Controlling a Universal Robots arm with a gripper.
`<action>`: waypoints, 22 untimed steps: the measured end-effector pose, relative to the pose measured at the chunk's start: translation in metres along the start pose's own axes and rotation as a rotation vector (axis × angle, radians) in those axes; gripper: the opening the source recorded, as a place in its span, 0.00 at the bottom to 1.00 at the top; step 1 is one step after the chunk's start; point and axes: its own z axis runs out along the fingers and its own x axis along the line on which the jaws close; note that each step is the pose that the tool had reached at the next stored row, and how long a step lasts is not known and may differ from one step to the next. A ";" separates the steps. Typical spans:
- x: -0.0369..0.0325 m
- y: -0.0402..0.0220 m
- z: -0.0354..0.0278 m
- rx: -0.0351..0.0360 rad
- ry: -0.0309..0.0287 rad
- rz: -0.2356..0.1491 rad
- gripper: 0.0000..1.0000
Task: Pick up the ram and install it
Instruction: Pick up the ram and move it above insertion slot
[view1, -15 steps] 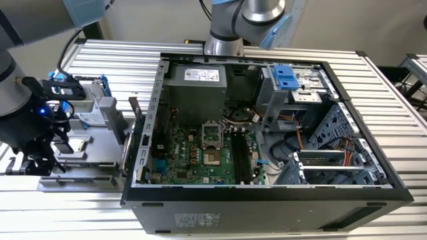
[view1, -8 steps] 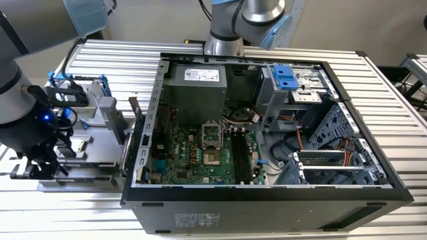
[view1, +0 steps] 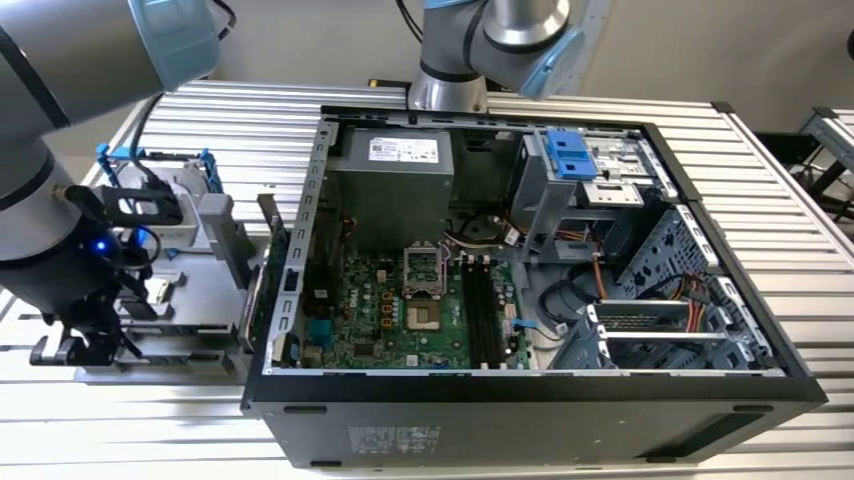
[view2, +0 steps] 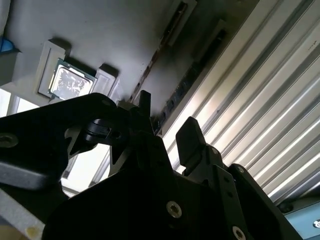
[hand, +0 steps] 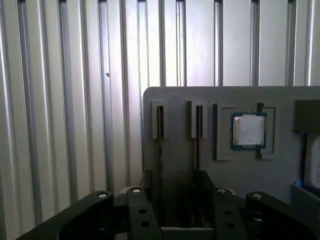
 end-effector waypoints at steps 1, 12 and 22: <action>0.0005 -0.0001 0.0018 0.0000 0.0000 0.000 1.00; 0.0059 -0.0003 0.0216 -0.0001 0.0001 0.000 1.00; 0.0066 0.0025 0.0314 0.0000 0.0001 0.000 1.00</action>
